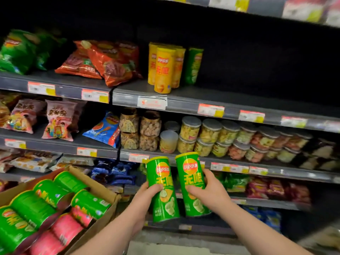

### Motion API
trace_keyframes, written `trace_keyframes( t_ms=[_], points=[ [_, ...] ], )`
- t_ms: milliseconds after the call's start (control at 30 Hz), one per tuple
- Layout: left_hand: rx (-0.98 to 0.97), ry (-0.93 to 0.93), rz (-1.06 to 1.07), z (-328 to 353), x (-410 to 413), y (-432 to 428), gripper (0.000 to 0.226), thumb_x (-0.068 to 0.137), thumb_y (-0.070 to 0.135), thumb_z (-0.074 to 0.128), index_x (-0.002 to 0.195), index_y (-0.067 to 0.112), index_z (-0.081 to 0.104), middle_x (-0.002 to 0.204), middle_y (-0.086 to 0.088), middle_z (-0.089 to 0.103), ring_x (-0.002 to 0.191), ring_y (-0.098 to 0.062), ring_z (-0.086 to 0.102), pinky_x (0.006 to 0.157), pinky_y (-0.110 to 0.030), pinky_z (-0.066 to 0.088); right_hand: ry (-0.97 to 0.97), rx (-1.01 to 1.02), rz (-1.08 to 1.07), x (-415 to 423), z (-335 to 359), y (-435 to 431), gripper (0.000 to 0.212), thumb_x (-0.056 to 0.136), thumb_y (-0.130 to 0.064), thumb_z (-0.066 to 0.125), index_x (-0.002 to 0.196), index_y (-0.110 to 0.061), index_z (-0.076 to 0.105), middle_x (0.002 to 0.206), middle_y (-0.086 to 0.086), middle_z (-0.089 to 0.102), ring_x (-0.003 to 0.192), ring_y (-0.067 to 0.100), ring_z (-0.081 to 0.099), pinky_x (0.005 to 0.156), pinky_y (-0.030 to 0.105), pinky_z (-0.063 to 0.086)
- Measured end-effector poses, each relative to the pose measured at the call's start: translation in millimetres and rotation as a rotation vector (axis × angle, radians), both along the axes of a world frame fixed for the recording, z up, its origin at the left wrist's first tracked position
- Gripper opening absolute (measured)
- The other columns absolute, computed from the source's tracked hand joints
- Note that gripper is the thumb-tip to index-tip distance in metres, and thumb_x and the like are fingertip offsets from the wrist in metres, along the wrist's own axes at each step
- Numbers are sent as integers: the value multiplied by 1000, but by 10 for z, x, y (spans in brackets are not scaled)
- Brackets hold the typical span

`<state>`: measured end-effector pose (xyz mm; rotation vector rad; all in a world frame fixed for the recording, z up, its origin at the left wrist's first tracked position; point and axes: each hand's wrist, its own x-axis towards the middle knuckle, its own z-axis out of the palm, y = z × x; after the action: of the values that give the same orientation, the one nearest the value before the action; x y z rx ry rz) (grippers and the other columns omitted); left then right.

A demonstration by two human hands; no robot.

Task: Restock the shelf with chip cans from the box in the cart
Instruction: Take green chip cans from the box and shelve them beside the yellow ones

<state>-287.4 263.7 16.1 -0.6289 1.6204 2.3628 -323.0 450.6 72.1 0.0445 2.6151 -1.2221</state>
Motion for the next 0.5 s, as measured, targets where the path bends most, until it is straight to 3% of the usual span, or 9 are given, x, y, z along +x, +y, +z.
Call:
trace_keyframes(
  t_ms=[200,400,500],
  points=[
    [22,61,-16,272,-331,670,22,89,19,59,111,17,60,99,-10,72,94,-29,66,86,-42,50,66,-51,-14,-287,194,719,81,76,-38,73,143,-22,30,104,-13,54,96,11,59,83,31,51],
    [-6,120,2,523,-524,1171,23,89,23,59,111,16,59,97,-9,73,92,-28,67,83,-41,51,133,-28,26,-592,377,1222,88,75,-44,73,146,-20,26,127,-1,55,105,15,57,81,30,49],
    [-31,147,19,654,-607,1315,23,88,24,60,111,18,61,95,-6,73,94,-27,66,88,-43,51,165,-41,45,-755,481,1366,86,76,-44,72,146,-20,28,128,0,56,106,17,58,81,30,48]
  ],
)
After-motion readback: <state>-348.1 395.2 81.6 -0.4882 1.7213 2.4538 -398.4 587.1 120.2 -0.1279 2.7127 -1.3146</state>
